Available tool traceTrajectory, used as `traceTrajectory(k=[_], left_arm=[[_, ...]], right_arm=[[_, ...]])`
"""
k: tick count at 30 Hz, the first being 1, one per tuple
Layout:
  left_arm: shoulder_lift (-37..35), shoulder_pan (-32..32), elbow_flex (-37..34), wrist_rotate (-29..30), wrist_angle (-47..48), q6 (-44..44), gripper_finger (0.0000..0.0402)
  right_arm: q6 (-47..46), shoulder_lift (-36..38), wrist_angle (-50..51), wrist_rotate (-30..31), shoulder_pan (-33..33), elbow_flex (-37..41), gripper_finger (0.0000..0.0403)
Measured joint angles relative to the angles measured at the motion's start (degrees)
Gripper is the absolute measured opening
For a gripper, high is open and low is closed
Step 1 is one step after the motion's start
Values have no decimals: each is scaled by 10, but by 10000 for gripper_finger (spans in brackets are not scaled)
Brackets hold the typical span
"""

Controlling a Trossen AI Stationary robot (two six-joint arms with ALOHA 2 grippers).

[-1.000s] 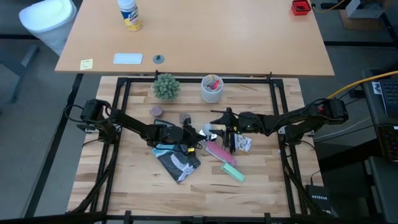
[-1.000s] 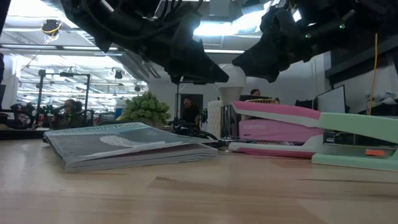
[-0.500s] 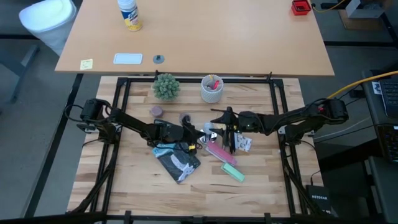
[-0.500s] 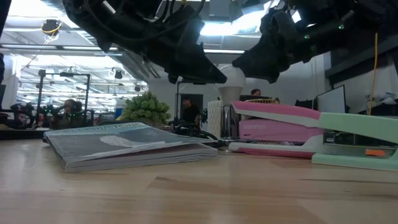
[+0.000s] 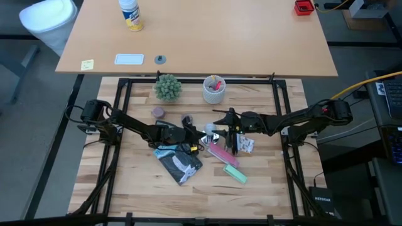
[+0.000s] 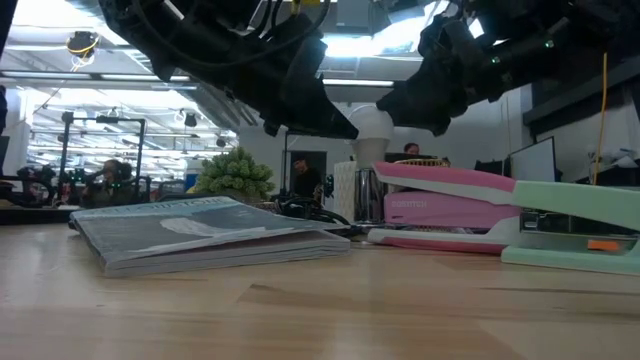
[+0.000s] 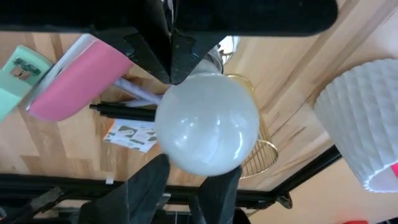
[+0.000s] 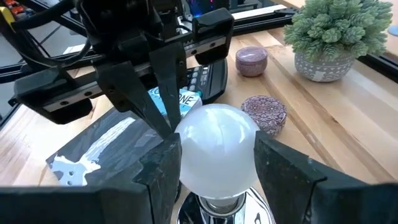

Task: Screw lightbulb
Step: Insert the white lightbulb into the silver lamp

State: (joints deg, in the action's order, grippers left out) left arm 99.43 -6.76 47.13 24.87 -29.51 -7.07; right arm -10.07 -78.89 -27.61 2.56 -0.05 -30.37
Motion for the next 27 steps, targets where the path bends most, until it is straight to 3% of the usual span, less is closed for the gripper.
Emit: traceTrajectory(k=[10, 27], left_arm=[[0, 2, 0, 62, 20, -20, 1], [-6, 1, 0, 92, 53, -15, 1]], right_arm=[[-2, -4, 40, -52, 2, 4, 200], [-6, 6, 77, -32, 1, 2, 200]])
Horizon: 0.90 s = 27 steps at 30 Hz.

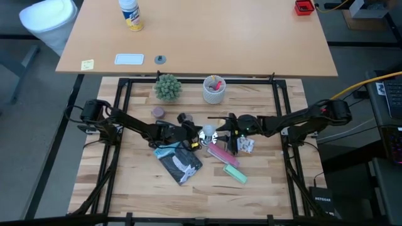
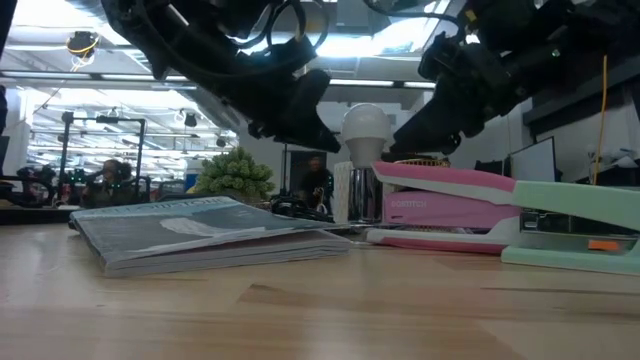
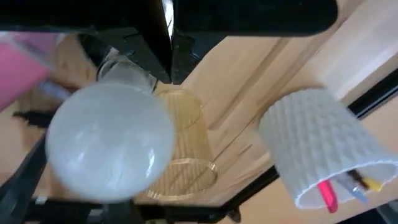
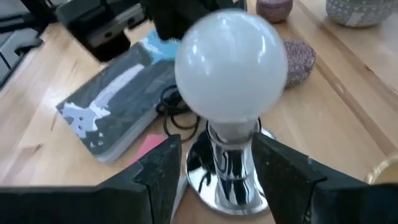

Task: Screw lightbulb
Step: Insert the white lightbulb into the silver lamp

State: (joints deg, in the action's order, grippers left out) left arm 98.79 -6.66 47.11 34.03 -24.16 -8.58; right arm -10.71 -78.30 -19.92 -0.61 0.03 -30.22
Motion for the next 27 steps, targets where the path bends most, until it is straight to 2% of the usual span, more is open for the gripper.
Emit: traceTrajectory(k=[4, 7, 13, 19, 22, 27], left_arm=[[-27, -3, 0, 19, 51, -3, 1], [-53, -7, 0, 34, 80, -4, 1], [-93, -17, 0, 35, 118, -2, 1], [-96, -41, 0, 33, 117, 19, 1], [-96, -51, 0, 24, 116, 22, 1], [-93, -54, 0, -25, 111, -16, 1]], right_arm=[[1, 40, 57, 23, 0, -1, 196], [5, 81, 96, 40, 0, -1, 176], [46, 150, 113, 67, 0, -1, 97], [95, 168, 101, 95, 0, -1, 12], [95, 166, 100, 139, 0, -1, 10], [72, 165, 99, 184, -1, -1, 45]])
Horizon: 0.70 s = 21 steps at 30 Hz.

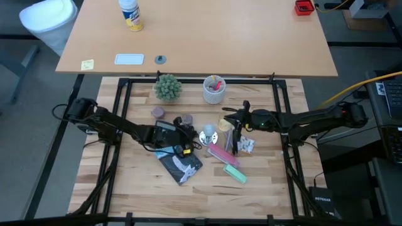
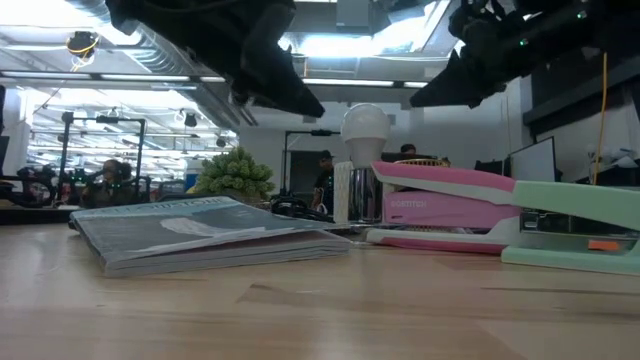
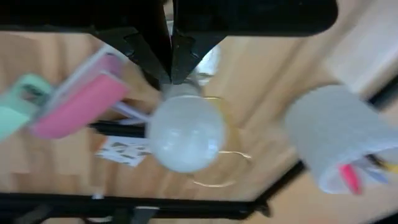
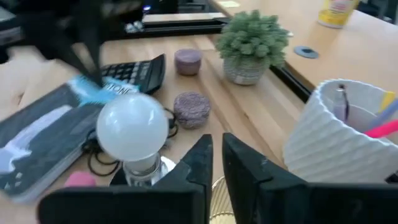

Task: Screw lightbulb
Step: Insert the white lightbulb into the silver lamp

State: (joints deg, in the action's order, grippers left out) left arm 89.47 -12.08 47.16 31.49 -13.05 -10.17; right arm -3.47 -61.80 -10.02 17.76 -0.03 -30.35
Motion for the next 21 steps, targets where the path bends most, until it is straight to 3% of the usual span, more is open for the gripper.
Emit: traceTrajectory(k=[7, 13, 21], left_arm=[[32, 1, 0, -72, -87, 21, 1], [52, 5, 0, -75, -105, 26, 1], [53, 22, 0, -73, -124, 25, 1]], right_arm=[[9, -43, -59, -11, 0, 0, 55], [17, -115, -114, -35, 0, -1, 55], [18, -131, -129, -30, 0, 0, 55]])
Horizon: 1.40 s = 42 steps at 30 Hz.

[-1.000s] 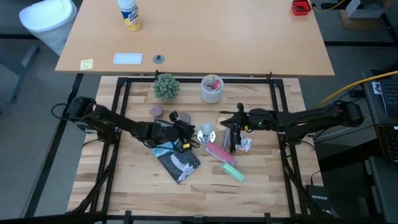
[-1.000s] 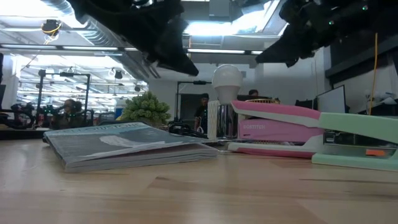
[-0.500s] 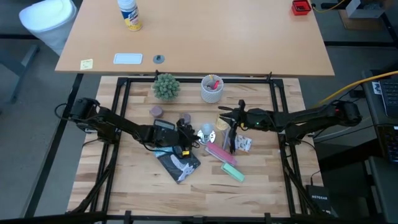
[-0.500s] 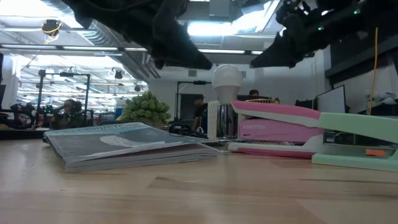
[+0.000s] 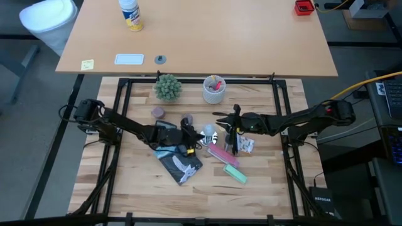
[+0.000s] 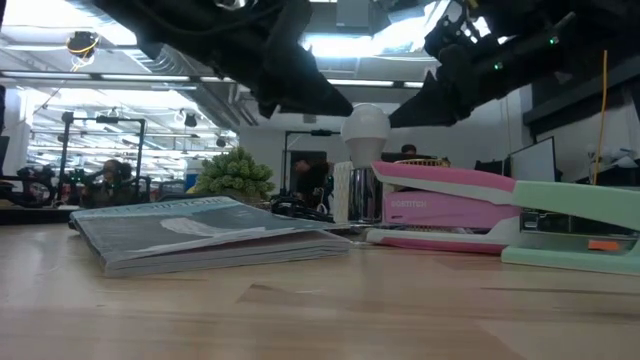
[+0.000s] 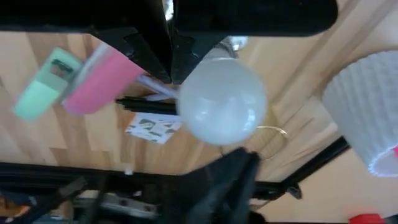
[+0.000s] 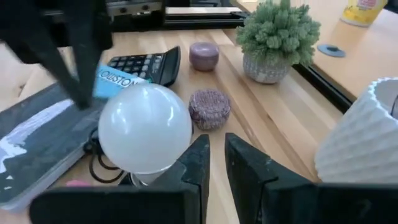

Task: Screw lightbulb
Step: Insert the white lightbulb into the silver lamp

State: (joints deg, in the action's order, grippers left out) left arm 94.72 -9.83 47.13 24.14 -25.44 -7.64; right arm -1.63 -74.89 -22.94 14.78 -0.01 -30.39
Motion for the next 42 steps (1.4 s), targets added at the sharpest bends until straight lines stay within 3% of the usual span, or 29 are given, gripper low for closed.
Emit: traceTrajectory(k=[42], left_arm=[[0, 34, 0, 43, 10, -1, 1]], right_arm=[[-16, 0, 5, -164, 1, 1, 56]])
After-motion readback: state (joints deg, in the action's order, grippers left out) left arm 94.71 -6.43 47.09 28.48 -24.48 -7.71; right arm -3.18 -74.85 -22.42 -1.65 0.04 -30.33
